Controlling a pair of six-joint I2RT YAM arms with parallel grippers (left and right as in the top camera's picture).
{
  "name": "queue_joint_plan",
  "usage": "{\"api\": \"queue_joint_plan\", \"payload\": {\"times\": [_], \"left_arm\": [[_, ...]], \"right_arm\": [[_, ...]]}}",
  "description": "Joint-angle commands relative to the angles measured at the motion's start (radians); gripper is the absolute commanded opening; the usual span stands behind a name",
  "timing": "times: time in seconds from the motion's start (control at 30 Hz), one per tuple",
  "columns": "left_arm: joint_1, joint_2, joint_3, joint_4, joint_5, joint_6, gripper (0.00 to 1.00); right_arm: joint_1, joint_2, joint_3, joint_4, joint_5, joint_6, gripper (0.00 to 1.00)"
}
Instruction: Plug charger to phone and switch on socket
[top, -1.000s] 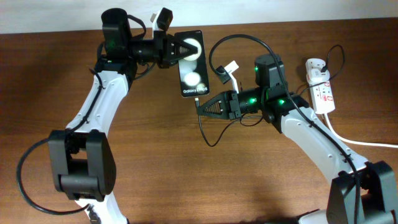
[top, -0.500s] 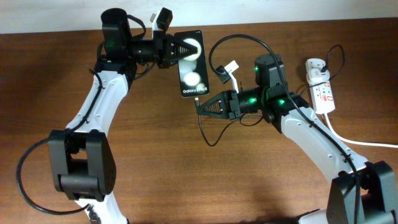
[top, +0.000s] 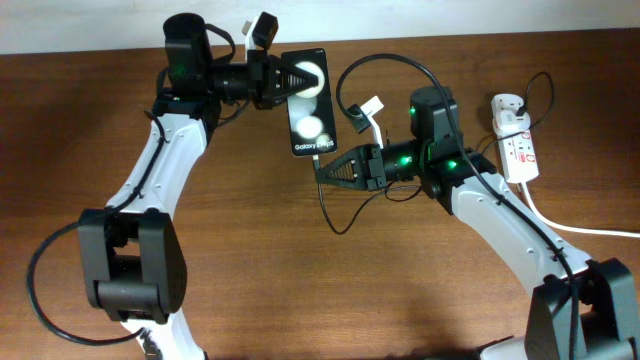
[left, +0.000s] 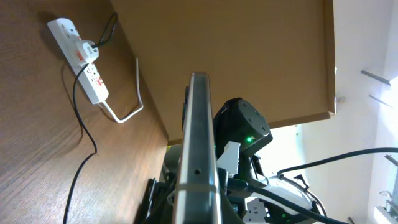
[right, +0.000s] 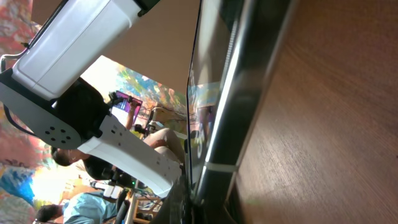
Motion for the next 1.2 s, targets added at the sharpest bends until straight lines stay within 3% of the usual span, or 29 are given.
{"api": "queue_joint_plan", "payload": {"times": [0.0, 1.17], "left_arm": [[-0.006, -0.003, 0.009, 0.006, 0.020, 0.024, 0.00], [-0.004, -0.003, 0.009, 0.006, 0.020, 0.024, 0.00]], "right_arm": [[0.005, 0.003, -0.002, 0.006, 0.009, 0.012, 0.04], [0.005, 0.003, -0.002, -0.012, 0.063, 0.012, 0.04]]}}
